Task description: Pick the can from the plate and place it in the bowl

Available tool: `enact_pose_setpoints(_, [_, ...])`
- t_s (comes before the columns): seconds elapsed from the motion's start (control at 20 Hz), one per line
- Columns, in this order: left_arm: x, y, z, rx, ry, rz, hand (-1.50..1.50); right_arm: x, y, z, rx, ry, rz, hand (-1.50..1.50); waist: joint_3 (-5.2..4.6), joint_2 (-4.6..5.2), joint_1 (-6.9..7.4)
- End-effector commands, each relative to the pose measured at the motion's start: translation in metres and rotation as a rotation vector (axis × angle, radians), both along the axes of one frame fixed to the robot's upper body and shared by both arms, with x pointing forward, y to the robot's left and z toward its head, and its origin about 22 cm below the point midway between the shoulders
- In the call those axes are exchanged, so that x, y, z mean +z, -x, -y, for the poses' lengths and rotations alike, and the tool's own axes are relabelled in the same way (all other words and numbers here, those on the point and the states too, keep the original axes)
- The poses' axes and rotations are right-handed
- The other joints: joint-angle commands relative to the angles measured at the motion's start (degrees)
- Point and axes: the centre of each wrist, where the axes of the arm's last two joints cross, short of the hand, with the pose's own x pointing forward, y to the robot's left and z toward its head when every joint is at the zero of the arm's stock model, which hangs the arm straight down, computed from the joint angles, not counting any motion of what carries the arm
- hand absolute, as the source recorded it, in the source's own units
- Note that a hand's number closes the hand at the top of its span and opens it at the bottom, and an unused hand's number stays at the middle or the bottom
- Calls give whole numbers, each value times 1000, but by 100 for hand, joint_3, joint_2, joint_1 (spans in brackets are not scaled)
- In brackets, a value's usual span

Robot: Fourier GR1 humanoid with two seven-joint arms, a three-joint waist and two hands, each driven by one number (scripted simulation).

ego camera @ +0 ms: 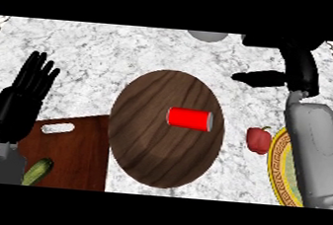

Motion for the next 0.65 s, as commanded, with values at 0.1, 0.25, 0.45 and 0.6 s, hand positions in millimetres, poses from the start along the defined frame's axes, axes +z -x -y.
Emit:
enact_pose_setpoints(0.1, [-5, -7, 9, -20, 8, 19, 0, -2, 35, 81, -14, -22, -14, -150, -1, 6, -20])
enact_pose_setpoints(0.25, [-10, 5, -3, -15, -16, -6, 0, -5, 54, 127, -11, -10, -42, -150, 0, 8, 8])
enact_pose_setpoints(0.45, [-12, 3, -3, 9, -23, 3, 0, -1, 75, 172, 11, -50, -36, -150, 0, 10, 6])
enact_pose_setpoints(0.6, [2, 7, 9, -7, 1, 17, 0, -8, 94, 183, 54, -18, -72, -150, 0, 3, 22])
